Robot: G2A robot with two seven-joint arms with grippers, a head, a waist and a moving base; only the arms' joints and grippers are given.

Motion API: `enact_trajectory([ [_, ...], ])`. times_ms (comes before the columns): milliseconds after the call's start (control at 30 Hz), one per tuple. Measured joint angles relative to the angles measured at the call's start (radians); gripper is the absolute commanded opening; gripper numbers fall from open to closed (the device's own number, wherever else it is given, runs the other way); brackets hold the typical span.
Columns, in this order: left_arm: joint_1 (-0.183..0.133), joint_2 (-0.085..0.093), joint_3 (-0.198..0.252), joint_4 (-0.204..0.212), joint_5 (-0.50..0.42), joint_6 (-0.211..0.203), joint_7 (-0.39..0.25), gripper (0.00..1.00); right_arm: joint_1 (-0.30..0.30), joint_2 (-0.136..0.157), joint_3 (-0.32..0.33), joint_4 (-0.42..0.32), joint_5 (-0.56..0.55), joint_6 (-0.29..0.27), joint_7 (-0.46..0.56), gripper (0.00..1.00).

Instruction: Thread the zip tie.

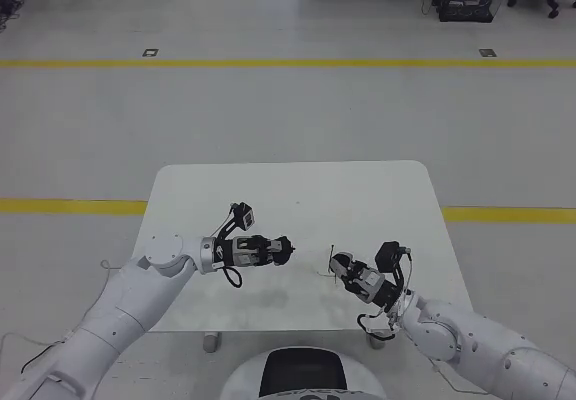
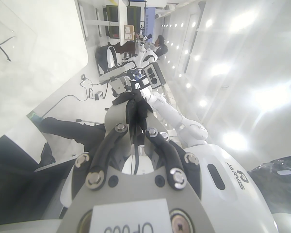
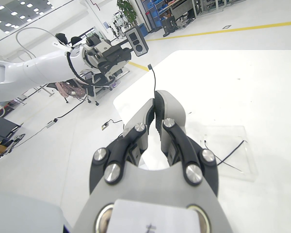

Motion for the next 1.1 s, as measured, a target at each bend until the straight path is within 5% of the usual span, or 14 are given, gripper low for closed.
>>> enact_trajectory([
  [367,0.0,0.0,0.0,0.0,0.0,0.0,0.0,0.0,-0.005,-0.002,0.005,-0.005,0.01,0.0,-0.007,0.0],
  [733,0.0,0.0,0.0,0.0,0.0,0.0,0.0,0.0,-0.068,-0.017,-0.023,-0.04,0.162,0.0,-0.173,0.0],
  [1100,0.0,0.0,0.0,0.0,0.0,0.0,0.0,0.0,-0.067,-0.017,-0.027,-0.043,0.18,0.0,-0.176,0.0],
])
